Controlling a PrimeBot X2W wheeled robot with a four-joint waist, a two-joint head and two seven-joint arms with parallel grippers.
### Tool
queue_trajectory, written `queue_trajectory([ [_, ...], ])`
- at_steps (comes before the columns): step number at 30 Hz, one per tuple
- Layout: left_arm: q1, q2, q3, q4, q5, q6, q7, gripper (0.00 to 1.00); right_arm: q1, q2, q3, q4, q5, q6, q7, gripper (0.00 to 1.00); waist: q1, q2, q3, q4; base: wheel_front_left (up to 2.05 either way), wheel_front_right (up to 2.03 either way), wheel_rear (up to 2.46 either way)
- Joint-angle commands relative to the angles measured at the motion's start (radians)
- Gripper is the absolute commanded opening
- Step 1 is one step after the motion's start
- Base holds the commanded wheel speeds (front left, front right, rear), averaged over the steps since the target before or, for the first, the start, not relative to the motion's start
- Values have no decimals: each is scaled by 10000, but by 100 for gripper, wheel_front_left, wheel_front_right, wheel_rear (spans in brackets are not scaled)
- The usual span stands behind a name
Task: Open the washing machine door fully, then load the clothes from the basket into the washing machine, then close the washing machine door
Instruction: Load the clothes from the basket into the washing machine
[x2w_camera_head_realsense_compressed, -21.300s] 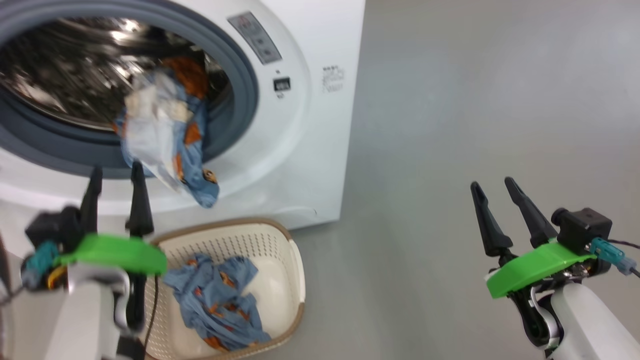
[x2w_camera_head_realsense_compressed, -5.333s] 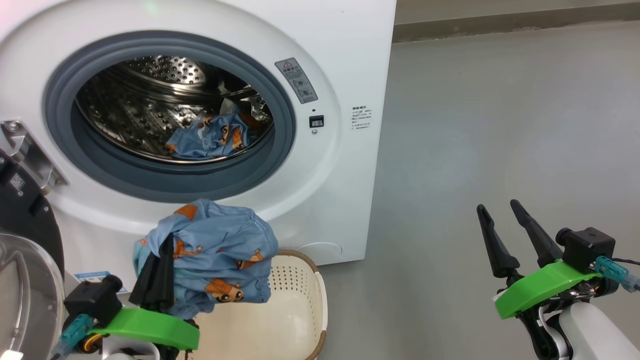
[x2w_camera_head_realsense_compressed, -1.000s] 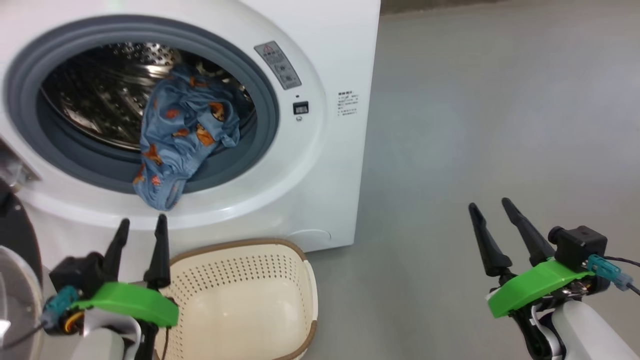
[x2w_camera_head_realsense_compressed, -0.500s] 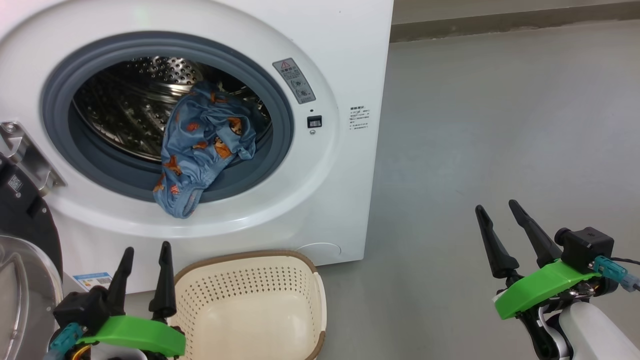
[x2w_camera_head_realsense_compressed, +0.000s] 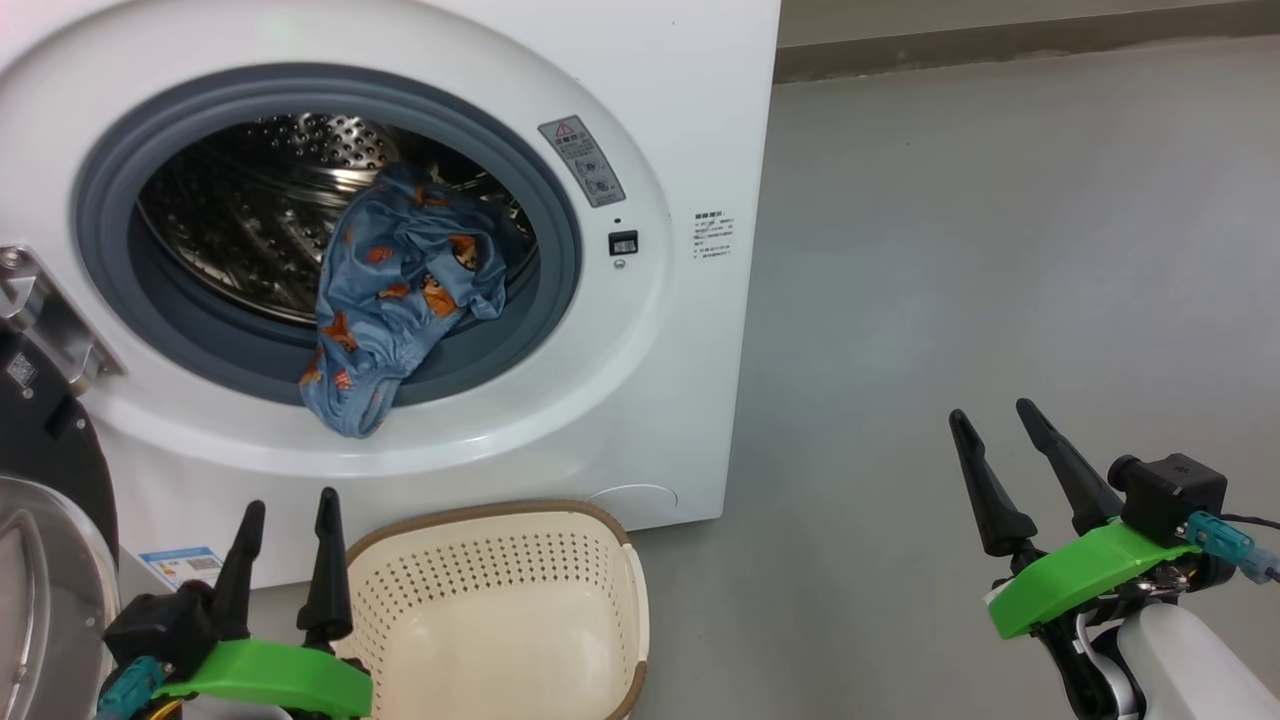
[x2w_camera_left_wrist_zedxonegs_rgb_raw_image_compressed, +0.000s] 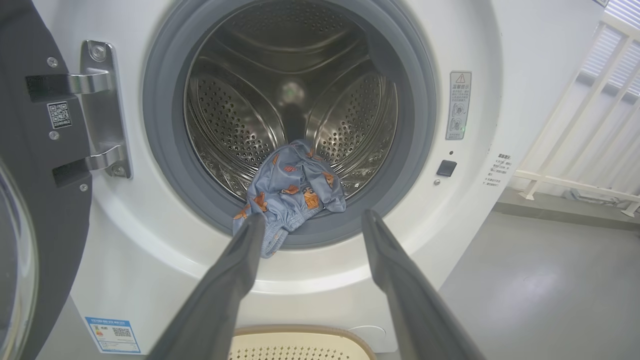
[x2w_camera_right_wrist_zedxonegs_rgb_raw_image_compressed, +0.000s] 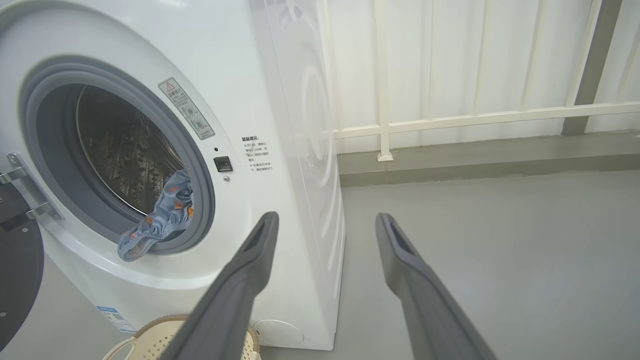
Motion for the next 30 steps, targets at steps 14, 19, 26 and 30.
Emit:
queue_trajectory([
  [14,-217,89,439,-233,277,-12,-65,100,-232,86,404,-239,-17,44,-82,100,0,0,116,-110,0,0,0],
  [19,-244,44,502,-216,303,-26,-65,100,-198,194,500,-265,22,44,-82,100,0,0,172,-62,0,0,0],
  [26,-394,52,667,-273,339,-54,-65,100,-133,330,470,-377,47,44,-82,100,0,0,491,-27,0,0,0],
  [30,-587,84,668,-178,411,-70,-65,100,-72,449,412,-440,-21,44,-82,100,0,0,757,-3,0,0,0],
])
